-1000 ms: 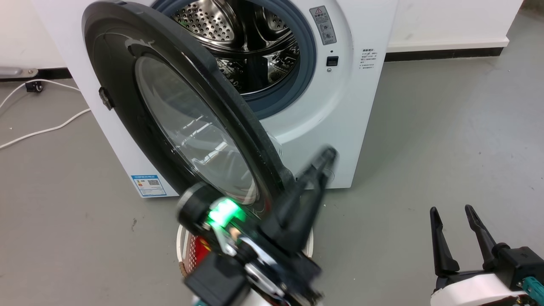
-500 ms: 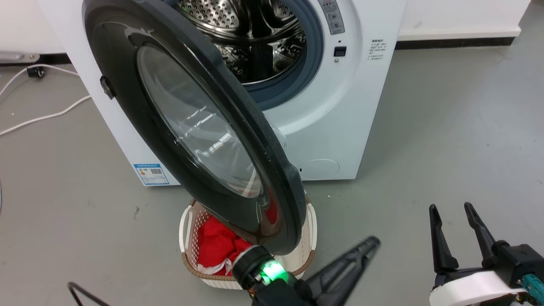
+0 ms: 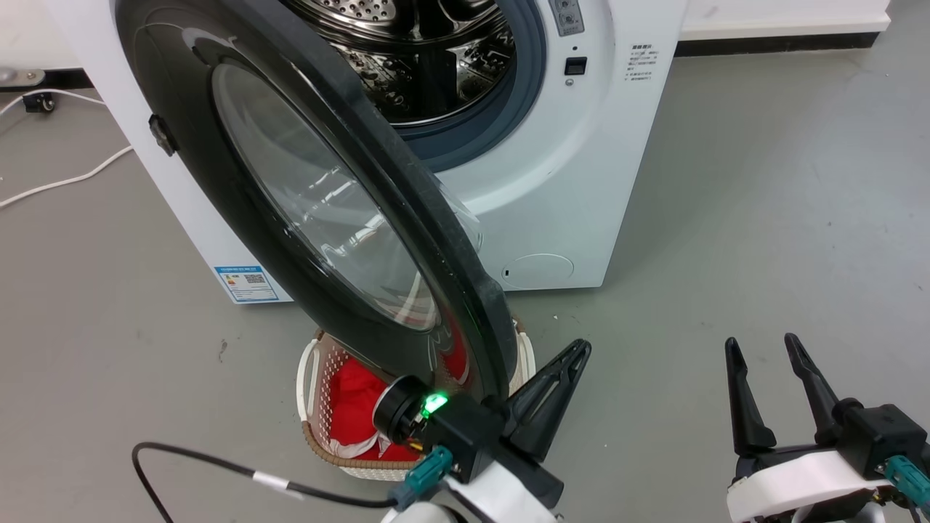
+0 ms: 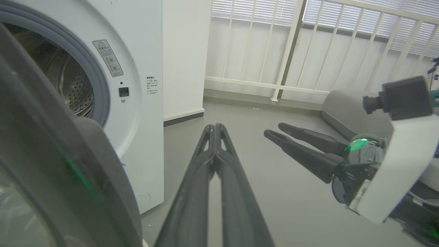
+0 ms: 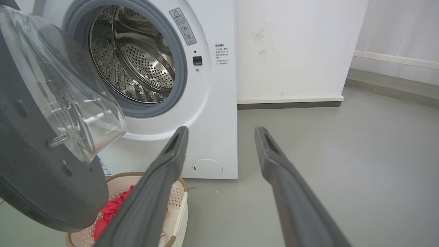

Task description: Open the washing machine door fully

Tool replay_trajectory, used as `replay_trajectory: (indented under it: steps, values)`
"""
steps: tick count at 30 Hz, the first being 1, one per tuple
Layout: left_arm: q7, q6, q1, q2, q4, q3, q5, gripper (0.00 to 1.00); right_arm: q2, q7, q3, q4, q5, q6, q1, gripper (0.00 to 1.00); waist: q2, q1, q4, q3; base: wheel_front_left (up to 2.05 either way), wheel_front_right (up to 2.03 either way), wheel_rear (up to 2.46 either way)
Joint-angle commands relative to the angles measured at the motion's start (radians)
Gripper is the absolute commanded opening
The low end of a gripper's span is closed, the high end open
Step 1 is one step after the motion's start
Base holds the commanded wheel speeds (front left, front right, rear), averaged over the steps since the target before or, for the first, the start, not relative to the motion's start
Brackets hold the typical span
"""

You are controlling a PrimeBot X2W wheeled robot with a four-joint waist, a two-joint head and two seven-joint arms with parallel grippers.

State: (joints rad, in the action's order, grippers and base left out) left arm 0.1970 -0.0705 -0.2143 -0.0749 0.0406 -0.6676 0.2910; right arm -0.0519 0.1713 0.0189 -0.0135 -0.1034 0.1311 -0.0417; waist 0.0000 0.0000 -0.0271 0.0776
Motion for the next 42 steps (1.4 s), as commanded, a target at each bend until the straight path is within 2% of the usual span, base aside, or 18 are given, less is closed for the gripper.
replay_trajectory:
  steps: [1,13,23,33,42]
  values:
    - [0.005,0.005,-0.016,0.006,0.013,0.004,0.006,0.00,0.003,0.004,-0.002,-0.002,-0.001,-0.001,0.014,1.00,0.0000,0.0000,-0.002,0.002,0.00,0.00,0.00]
    - [0.038,0.057,-0.113,0.021,0.178,0.023,0.057,0.00,0.003,0.008,-0.017,-0.026,-0.009,-0.001,0.032,1.00,0.0000,0.0000,-0.024,0.017,0.00,0.00,0.00]
    - [0.059,0.097,-0.117,0.020,0.238,0.048,0.082,0.00,0.003,0.008,-0.025,-0.042,-0.014,-0.001,0.039,1.00,0.0000,0.0000,-0.023,0.013,0.00,0.00,0.00]
    - [0.064,0.146,-0.049,-0.013,0.211,0.074,0.077,0.00,0.003,0.008,-0.019,-0.051,-0.017,-0.001,0.027,1.00,0.0000,0.0000,-0.021,-0.013,0.00,0.00,0.00]
    - [0.064,0.204,0.031,-0.060,0.114,0.115,0.083,0.00,0.003,0.001,-0.011,-0.051,-0.021,-0.001,0.002,1.00,0.0000,0.0000,0.001,-0.039,0.00,0.00,0.00]
